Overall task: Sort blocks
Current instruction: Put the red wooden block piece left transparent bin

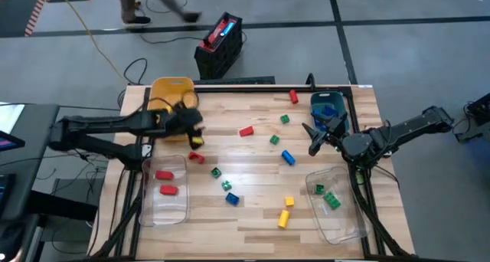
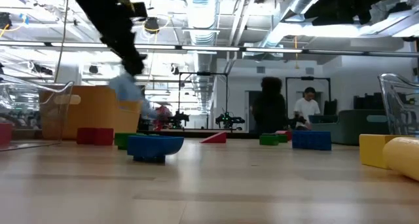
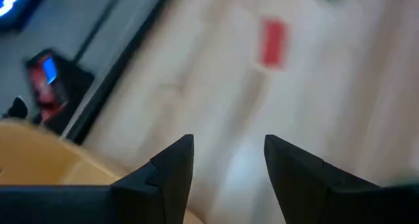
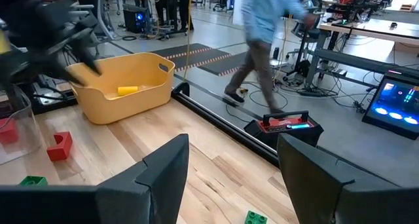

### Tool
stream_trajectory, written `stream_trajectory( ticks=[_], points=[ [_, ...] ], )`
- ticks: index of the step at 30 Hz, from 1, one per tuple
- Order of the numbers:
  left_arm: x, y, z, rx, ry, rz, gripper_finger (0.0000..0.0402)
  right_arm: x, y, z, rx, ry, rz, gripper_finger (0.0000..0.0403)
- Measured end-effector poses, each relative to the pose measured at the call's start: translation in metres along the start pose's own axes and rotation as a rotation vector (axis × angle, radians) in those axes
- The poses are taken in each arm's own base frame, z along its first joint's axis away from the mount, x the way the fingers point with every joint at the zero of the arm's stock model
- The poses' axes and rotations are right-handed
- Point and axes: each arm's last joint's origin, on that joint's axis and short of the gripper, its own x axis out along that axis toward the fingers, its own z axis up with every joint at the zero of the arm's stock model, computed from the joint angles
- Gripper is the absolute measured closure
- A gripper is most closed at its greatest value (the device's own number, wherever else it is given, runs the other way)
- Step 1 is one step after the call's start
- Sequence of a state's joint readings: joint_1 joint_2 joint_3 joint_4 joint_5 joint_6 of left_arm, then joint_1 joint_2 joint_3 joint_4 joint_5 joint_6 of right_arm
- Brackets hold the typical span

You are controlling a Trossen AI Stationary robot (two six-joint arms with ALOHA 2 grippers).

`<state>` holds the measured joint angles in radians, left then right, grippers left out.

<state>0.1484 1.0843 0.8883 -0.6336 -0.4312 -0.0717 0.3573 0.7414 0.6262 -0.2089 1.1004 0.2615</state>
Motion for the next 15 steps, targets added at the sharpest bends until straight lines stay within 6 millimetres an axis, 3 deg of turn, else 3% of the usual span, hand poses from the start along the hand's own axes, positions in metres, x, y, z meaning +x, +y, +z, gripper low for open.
stream_trajectory(
  ticks=[8,15],
  points=[
    [0.002,-0.040,0.000,0.298,0.314,-0.163,0.0221,0.000,0.000,0.001,0.008,-0.004,0.001,0.0154],
    [0.033,-0.078,0.008,0.517,0.484,-0.228,0.0221,0.000,0.000,0.000,0.005,-0.002,0.003,0.0154]
  ],
)
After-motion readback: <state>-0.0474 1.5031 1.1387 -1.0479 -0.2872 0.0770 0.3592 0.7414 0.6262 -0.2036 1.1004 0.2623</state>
